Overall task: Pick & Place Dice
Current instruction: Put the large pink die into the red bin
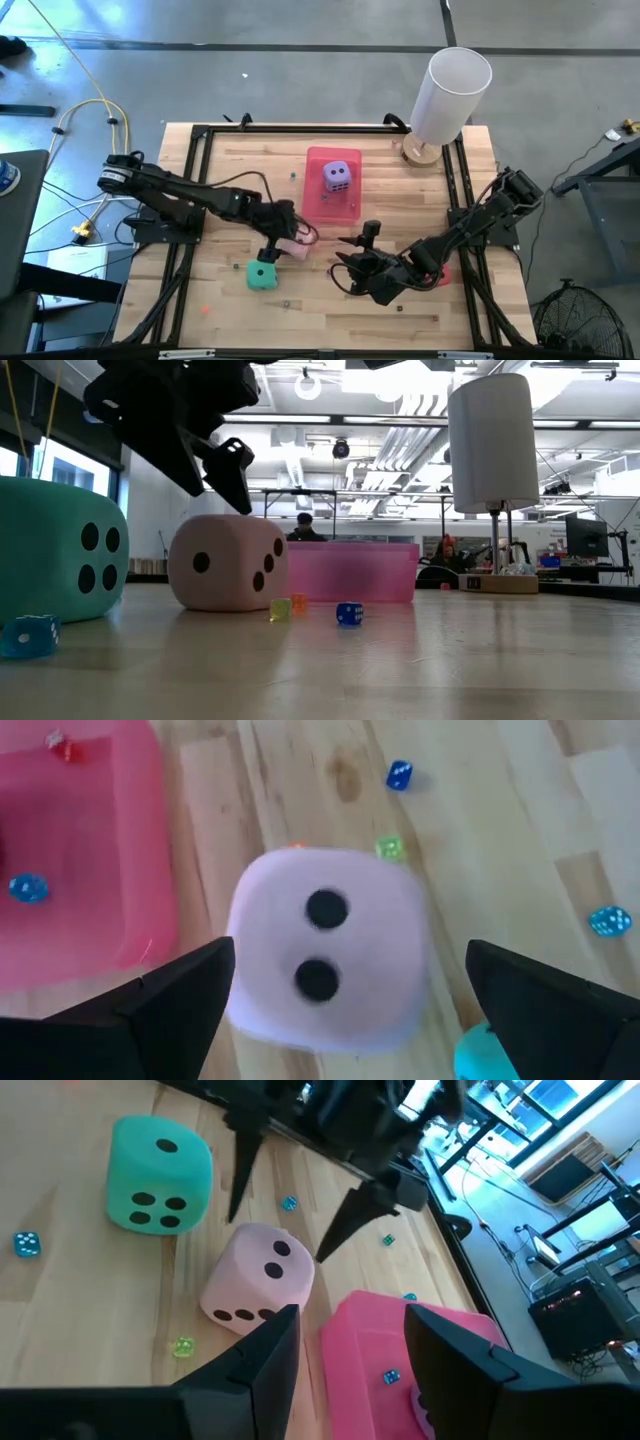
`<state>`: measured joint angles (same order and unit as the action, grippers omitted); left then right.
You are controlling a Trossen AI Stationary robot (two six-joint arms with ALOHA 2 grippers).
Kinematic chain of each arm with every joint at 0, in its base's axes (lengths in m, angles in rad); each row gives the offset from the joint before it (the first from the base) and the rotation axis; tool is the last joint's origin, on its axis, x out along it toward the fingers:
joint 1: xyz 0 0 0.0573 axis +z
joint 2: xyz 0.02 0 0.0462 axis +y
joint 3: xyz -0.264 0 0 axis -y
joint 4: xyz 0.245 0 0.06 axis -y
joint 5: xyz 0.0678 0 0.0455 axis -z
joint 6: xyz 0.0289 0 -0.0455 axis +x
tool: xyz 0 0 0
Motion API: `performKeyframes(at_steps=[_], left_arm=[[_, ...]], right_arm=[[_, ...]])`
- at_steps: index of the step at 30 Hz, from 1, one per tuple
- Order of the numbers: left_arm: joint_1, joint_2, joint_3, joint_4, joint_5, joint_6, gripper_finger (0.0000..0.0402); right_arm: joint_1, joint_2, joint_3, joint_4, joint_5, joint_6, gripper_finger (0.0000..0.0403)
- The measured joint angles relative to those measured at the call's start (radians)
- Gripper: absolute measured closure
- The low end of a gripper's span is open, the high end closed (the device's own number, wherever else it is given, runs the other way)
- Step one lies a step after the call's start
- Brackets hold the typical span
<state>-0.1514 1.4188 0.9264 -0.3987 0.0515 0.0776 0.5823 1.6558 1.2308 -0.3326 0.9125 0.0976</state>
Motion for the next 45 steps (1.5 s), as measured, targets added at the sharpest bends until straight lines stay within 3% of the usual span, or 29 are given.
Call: performKeyframes(at_steps=[5, 12, 22, 36, 45], left_arm=[[-0.025, 0.000, 0.000, 0.007, -0.090, -0.012, 0.0016], [-0.017, 0.030, -0.001, 0.014, -0.095, -0.011, 0.0016], [0.001, 0.108, 0.004, 0.048, 0.007, 0.020, 0.0016], [0.004, 0.249, 0.002, 0.062, 0.053, -0.006, 0.0016], [0.039, 0.256, 0.000, 0.079, 0.084, -0.075, 0.0016]], right_arm=[[0.000, 0.000, 0.000, -0.013, -0.001, 0.011, 0.0229], [0.000, 0.000, 0.000, -0.011, -0.002, 0.011, 0.0229], [0.000, 0.000, 0.000, -0.015, -0.007, 0.011, 0.0229], [0.000, 0.000, 0.000, -0.015, -0.007, 0.013, 0.0229], [0.000, 0.000, 0.000, -0.016, -0.032, 0.033, 0.0229]])
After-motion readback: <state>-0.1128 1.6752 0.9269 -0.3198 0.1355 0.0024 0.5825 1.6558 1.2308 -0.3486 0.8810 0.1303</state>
